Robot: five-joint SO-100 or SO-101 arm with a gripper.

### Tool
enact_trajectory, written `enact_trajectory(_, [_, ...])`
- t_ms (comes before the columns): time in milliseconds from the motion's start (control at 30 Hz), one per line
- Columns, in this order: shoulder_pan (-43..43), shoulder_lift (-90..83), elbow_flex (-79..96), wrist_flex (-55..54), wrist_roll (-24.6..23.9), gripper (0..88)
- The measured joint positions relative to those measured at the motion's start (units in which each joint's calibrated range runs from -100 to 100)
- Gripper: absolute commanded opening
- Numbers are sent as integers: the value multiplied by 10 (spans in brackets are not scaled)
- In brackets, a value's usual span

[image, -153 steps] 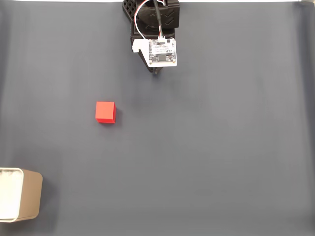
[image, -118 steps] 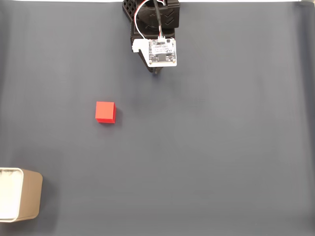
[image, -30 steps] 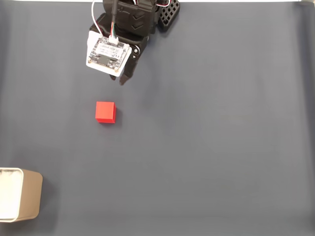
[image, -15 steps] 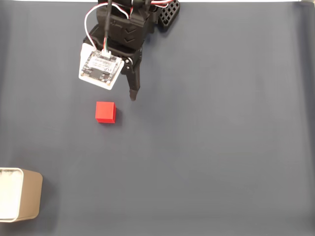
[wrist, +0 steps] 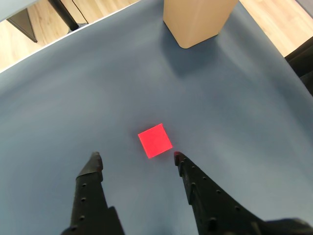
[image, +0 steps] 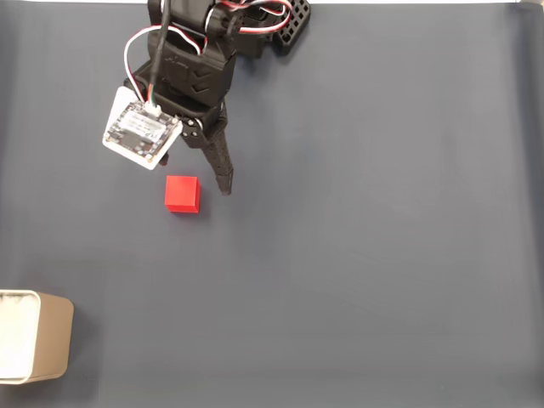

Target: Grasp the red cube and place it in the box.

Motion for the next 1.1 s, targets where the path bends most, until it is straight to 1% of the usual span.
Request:
enact_trajectory(333, [9,55,10,-84,2,419])
enact_trajectory(800, [9,101,75,-204,22,426])
enact_trajectory(1100, [13,124,91,-244,27,431])
